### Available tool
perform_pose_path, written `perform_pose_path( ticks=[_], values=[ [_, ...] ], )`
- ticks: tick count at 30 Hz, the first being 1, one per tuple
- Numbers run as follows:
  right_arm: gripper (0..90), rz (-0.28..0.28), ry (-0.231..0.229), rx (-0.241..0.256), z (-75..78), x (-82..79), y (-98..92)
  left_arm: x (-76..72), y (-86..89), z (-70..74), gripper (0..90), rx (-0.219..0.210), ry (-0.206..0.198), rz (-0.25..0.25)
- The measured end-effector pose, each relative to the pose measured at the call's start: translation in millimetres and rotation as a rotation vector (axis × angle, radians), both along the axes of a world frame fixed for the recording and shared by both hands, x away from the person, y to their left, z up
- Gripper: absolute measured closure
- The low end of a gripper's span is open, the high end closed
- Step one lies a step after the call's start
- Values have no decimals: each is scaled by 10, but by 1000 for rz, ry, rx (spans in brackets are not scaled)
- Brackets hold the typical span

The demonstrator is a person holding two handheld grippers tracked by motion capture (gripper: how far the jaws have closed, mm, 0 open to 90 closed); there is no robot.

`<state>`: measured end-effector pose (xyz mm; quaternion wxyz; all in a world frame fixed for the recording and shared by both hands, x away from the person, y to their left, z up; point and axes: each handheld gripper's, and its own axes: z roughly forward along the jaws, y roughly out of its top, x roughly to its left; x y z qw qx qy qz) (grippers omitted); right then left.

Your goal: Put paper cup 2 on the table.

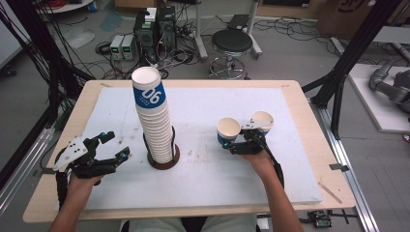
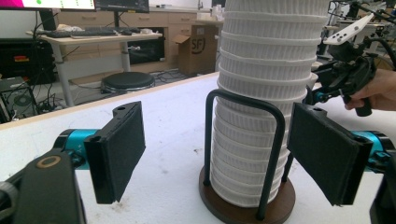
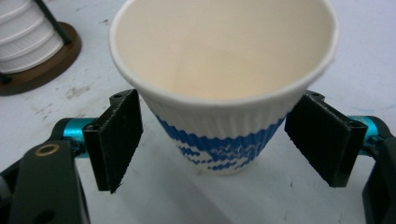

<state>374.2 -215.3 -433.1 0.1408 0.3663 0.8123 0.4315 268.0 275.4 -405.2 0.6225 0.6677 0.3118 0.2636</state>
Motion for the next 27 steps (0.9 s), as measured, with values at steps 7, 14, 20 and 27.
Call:
perform_pose_path(
  ticks=[7, 14, 20, 27],
  values=[
    [197, 25, -2, 28, 109, -182, -175, 2, 22, 4, 192, -11, 0, 1],
    [197, 53, -75, 78, 299, -458, -407, 6, 28, 8, 186, -26, 13, -6],
    [197, 43, -167, 97, 474, -708, -605, 17, 44, 26, 180, -40, 18, -6],
    [198, 0, -225, 122, 530, -912, -810, 37, 30, 49, 180, -46, 16, 7]
  ],
)
